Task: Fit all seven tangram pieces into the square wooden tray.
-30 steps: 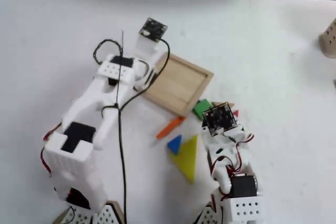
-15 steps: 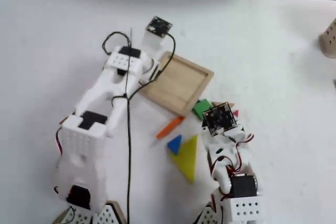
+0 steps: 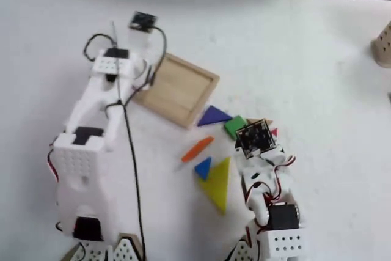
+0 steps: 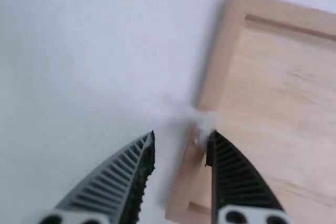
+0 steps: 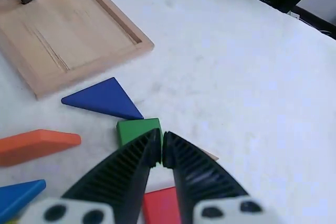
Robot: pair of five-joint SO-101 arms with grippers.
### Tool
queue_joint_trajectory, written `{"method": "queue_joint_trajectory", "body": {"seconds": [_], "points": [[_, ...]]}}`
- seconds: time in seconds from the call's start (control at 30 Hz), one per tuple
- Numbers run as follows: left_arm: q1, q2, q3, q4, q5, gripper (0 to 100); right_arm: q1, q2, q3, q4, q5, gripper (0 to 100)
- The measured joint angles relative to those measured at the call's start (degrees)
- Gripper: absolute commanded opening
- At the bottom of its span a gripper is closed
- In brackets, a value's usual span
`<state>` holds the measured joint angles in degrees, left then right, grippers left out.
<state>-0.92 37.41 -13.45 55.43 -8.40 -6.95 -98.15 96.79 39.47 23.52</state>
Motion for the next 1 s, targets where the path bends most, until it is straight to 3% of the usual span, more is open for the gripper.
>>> {"method": "queue_joint_trajectory", "body": {"seconds": [0.27,0.4,0.77,0.9,1.0], "points": [[-9.32,0.0,0.0,1.41,11.34,17,0.0,0.0,0.0,0.0,0.0,1.8],[-11.16,0.0,0.0,3.52,12.75,17,0.0,0.0,0.0,0.0,0.0,1.8],[-10.55,-0.35,-0.44,16.0,13.01,17,0.0,0.0,0.0,0.0,0.0,1.8],[-8.53,-4.04,5.45,15.38,13.01,17,0.0,0.0,0.0,0.0,0.0,1.8],[-7.47,-9.41,13.98,10.2,13.01,17,0.0,0.0,0.0,0.0,0.0,1.8]]}}
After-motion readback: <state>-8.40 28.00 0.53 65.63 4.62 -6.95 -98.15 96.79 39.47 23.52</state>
